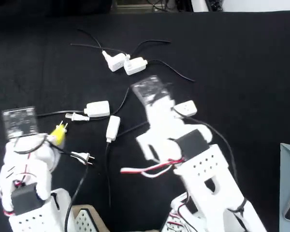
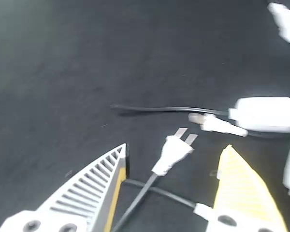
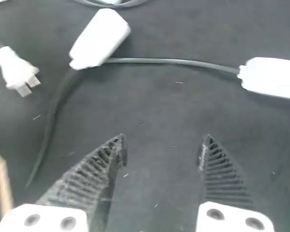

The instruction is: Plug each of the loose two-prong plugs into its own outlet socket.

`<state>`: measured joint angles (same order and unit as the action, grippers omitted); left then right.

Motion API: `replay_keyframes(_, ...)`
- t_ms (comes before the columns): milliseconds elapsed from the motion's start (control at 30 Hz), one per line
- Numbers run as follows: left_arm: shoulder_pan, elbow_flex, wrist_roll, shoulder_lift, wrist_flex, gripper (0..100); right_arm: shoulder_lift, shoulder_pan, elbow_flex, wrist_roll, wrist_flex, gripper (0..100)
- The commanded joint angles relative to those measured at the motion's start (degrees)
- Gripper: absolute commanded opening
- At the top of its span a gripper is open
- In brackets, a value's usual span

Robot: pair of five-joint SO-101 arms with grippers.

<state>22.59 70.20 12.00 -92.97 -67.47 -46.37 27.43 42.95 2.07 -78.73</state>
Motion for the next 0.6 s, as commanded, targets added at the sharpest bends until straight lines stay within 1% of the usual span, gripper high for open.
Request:
replay_keyframes(0,-10.9,-0.8,1.1,0.6,0.5,30,-2.0,-6.8,8.4,0.4,8.5,24.0)
replay_keyframes(133,-18.7,1.0,3.4,0.6,0.8,30,-3.3,-11.7,10.8,0.4,10.6,24.0)
replay_keyframes(267,-23.8,1.5,3.4,0.8,1.0,30,-3.2,-14.6,11.1,0.4,12.6,23.9)
replay_keyframes(333,-24.8,0.6,3.4,2.3,1.1,30,-3.2,-14.7,11.6,0.4,12.7,23.9)
replay_keyframes(400,-24.9,-1.1,3.3,5.9,1.1,33,-3.2,-14.5,12.5,0.4,13.8,23.9)
replay_keyframes(467,-24.9,-3.5,2.8,11.2,1.1,37,-3.2,-14.5,13.8,0.4,15.6,23.9)
replay_keyframes(567,-25.0,-7.8,1.8,20.7,2.8,38,-3.2,-14.5,15.4,0.4,17.5,23.9)
